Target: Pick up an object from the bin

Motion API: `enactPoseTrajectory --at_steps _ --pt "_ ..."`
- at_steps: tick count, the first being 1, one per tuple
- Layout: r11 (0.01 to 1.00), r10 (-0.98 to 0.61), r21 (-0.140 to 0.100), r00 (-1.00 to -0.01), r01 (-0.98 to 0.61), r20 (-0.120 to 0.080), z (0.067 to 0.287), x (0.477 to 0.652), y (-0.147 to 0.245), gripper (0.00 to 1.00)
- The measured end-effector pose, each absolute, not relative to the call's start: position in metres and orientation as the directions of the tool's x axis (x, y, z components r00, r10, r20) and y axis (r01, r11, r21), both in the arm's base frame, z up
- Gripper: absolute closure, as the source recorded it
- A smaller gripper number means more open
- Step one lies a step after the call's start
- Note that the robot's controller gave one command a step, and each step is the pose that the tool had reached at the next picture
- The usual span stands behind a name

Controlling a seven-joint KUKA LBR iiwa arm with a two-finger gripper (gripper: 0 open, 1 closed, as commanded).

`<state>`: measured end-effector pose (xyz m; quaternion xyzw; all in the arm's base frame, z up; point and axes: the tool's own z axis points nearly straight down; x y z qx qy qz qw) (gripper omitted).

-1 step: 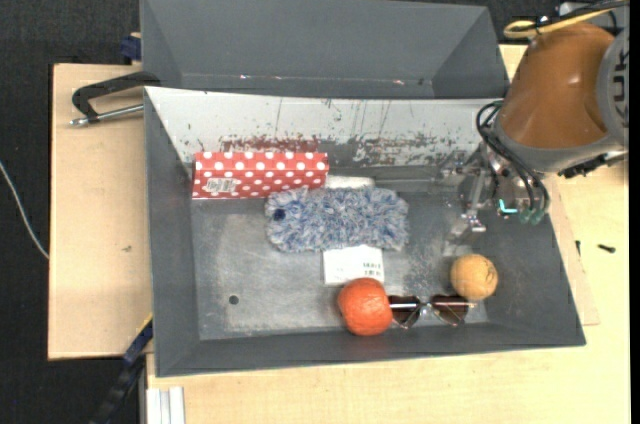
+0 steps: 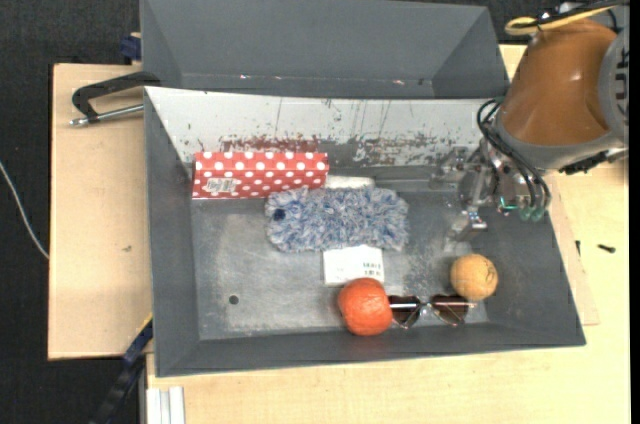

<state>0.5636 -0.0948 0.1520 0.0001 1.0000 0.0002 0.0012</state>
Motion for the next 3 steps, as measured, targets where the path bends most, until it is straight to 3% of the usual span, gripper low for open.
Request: enactPoseTrajectory --at_steps 1,2,3 --pt "0.998 -0.064 0.000 -0.998 -0.064 -0.001 0.080 0.511 -0.108 0.00" --pt "0.999 -0.043 0.000 -0.999 -0.043 -0.007 0.074 0.495 -0.070 1.00" --pt "0.999 -0.043 0.000 -0.999 -0.043 -0.007 0.074 0.495 -0.070 1.00"
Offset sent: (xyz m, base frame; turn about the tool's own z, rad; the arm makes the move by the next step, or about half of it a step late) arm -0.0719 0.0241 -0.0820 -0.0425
